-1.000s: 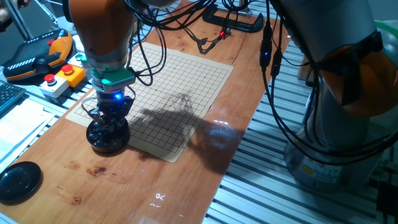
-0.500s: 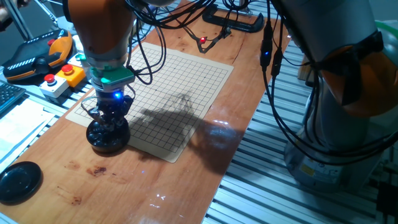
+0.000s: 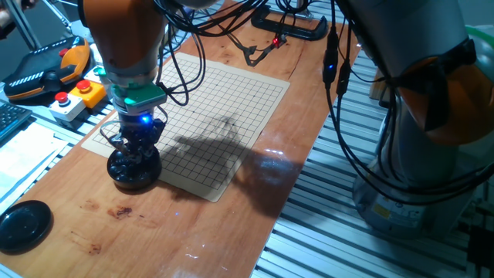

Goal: Play the first move as black on the 3-4 point in the upper right corner of the Go board

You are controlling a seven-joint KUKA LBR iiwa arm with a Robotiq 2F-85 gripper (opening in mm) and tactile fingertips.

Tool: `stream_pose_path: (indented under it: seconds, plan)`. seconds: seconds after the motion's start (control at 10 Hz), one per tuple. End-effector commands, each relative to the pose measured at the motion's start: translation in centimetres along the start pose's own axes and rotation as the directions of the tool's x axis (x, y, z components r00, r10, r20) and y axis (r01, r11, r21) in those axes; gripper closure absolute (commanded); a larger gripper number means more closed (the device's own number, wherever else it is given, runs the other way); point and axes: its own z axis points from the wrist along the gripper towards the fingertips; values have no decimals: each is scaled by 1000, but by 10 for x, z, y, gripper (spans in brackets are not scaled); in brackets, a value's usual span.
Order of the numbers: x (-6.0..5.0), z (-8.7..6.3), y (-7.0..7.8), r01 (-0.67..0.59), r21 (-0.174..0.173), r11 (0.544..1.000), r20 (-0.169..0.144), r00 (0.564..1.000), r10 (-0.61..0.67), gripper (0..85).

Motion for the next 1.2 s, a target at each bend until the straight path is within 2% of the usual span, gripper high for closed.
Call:
stream_pose_path:
  seconds: [0.0,0.9,1.1]
  plan:
    - [0,1,0,-2,-1,1000,-1,1000,2,610]
    - [3,6,4,-6,-9,1000,1,1000,6,607]
    - [3,7,4,-3,-10,1000,1,1000,3,663]
